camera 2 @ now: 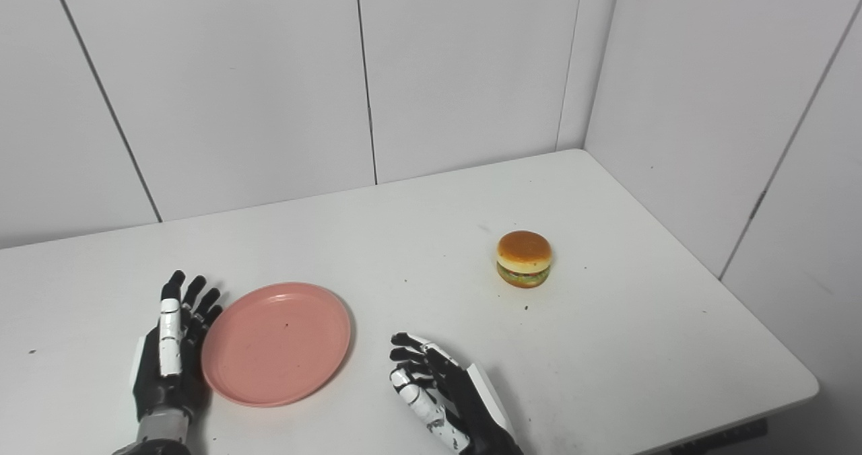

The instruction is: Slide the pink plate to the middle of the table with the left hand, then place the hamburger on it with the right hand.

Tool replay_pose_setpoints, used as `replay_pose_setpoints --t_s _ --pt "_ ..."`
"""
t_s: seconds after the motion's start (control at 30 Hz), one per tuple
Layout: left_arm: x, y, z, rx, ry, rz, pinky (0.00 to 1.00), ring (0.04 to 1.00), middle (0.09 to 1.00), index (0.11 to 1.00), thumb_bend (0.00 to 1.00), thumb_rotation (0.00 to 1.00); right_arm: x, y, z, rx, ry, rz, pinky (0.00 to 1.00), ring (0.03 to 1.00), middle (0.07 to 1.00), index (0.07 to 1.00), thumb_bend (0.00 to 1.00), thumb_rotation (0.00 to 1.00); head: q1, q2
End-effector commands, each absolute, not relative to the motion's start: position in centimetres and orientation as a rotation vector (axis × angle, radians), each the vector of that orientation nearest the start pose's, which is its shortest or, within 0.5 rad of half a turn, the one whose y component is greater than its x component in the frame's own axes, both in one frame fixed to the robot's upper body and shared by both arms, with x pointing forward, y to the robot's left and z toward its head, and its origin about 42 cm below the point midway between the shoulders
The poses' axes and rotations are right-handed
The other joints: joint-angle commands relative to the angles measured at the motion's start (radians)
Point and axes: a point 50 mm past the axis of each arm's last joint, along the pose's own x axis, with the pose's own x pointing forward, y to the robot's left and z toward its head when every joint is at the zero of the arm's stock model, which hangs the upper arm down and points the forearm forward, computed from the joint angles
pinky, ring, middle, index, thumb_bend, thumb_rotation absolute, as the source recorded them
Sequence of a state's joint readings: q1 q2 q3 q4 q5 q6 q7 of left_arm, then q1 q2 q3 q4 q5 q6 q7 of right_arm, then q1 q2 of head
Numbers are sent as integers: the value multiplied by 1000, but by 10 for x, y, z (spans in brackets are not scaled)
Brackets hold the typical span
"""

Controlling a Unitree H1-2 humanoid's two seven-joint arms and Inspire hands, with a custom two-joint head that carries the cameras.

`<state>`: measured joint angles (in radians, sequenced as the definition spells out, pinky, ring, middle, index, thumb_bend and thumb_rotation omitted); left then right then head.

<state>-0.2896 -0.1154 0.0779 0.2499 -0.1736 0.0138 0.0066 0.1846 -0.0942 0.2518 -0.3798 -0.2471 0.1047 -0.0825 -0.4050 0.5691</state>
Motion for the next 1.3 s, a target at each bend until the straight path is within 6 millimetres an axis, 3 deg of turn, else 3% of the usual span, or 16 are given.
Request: replay_pose_setpoints --t_s 0.0,0.33,0.57,0.67,0.8,0.93,1.0,1.1,1.27 --pt "380 162 124 -289 -29 -34 924 918 939 1000 649 885 222 -174 179 -286 -272 59 637 710 738 773 740 878 1 -1" --pt "380 164 123 -299 -26 -31 947 907 910 1000 661 882 241 -196 244 -562 -443 -7 620 726 778 820 820 805 12 -7" --pt "377 162 123 -302 -12 -23 936 902 896 1000 638 878 254 -215 275 -699 -495 -12 638 740 794 830 840 757 15 -7" --pt "376 161 123 -305 -5 -22 909 894 888 1000 630 877 260 -224 288 -825 -503 -20 642 747 804 841 841 794 17 -6" --pt "375 160 122 -309 2 -20 888 885 881 993 630 865 267 -233 300 -964 -507 -32 628 762 815 842 837 781 20 -7" --pt "374 160 121 -304 -2 -23 915 894 881 994 638 870 279 -242 310 -1172 -516 -77 769 833 826 823 854 778 22 -6" --pt "374 160 121 -303 -1 -19 914 894 880 992 639 867 286 -250 315 -1214 -504 -100 793 848 824 807 865 749 22 -6" --pt "374 161 121 -304 2 -19 904 892 882 996 637 861 294 -257 319 -1240 -482 -116 769 853 822 794 879 708 23 -3" --pt "373 161 121 -304 6 -21 900 891 882 993 646 855 309 -274 322 -1303 -435 -131 726 838 818 791 888 730 22 -1"
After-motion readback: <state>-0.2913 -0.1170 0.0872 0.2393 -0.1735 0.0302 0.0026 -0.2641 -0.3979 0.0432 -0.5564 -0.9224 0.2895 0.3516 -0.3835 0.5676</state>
